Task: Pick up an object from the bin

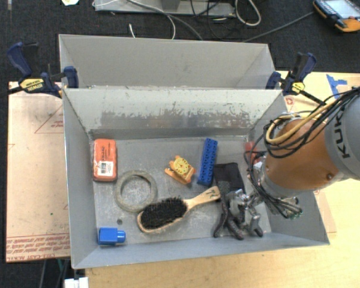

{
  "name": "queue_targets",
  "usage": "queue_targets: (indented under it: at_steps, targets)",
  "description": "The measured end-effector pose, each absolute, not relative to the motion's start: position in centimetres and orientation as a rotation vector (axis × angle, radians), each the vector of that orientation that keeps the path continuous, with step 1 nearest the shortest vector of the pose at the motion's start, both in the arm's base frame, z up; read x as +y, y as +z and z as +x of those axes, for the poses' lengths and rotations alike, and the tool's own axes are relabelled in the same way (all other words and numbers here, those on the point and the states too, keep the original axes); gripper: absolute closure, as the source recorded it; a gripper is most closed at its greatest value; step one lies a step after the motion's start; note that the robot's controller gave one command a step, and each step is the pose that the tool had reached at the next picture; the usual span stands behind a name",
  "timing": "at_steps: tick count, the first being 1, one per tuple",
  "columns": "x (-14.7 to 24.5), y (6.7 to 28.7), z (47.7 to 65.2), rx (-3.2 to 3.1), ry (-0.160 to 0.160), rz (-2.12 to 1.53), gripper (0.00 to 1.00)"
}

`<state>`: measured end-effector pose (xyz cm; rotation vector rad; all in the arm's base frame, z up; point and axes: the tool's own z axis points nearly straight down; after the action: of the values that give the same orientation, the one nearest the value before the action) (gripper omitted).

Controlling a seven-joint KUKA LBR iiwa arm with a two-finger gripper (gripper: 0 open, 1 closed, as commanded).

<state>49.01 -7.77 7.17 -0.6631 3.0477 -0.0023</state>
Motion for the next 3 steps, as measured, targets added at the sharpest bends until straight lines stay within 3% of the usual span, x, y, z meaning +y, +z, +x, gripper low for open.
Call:
queue_targets:
  at_steps: [1,2,3]
  targets:
    - [-7.68,7.23,49.18,3.046,0.000,-0.663,0.00]
    - [-7.66,7.16,49.01,3.047,0.000,-0.665,1.00]
    - [-7.66,7.16,49.01,3.047,0.000,-0.665,1.00]
